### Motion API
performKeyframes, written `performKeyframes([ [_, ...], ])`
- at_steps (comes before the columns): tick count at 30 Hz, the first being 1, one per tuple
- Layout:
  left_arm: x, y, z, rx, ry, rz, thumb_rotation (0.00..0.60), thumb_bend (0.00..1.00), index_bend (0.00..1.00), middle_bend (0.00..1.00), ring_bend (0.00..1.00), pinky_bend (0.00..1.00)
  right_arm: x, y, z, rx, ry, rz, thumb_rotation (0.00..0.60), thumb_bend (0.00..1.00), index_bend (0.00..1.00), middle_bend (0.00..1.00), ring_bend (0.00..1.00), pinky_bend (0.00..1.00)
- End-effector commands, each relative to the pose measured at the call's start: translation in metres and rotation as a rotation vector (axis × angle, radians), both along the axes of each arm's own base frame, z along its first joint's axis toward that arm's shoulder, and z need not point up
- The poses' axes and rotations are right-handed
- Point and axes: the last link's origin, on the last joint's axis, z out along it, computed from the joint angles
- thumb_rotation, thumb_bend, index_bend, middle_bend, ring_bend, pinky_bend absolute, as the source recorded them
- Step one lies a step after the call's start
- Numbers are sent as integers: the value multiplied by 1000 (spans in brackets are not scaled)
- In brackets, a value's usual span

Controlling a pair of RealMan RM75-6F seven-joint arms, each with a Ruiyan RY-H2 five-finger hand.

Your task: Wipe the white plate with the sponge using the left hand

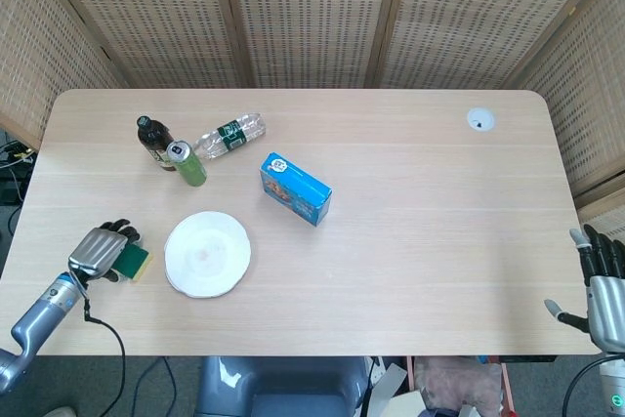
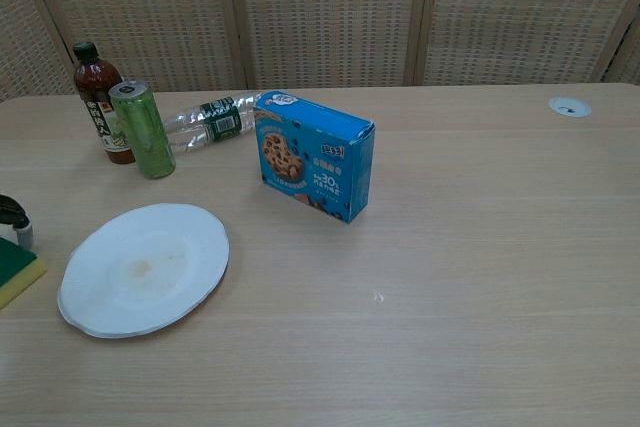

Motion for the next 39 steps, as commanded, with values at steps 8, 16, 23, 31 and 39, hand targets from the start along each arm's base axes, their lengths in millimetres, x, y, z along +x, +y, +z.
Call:
performKeyframes([
  [8,45,3,50,157,-175,-167,600,95,504,414,254,321,1,1,2,0,-10,3,600,0,0,0,0,0],
  [16,114,10,16,27,-179,-253,600,94,504,413,254,326,1,1,1,7,-11,6,600,0,0,0,0,0],
  [23,133,12,-28,-75,-87,-238,600,94,504,413,254,330,-1,1,0,16,-9,0,600,0,0,0,0,0],
  [31,128,12,-56,-120,-46,-191,600,94,504,413,254,331,-2,-1,1,11,-12,-6,600,0,0,0,0,0],
  [39,124,13,-77,-159,-12,-173,600,93,504,413,254,330,-2,-2,1,10,-16,-9,600,0,0,0,0,0],
])
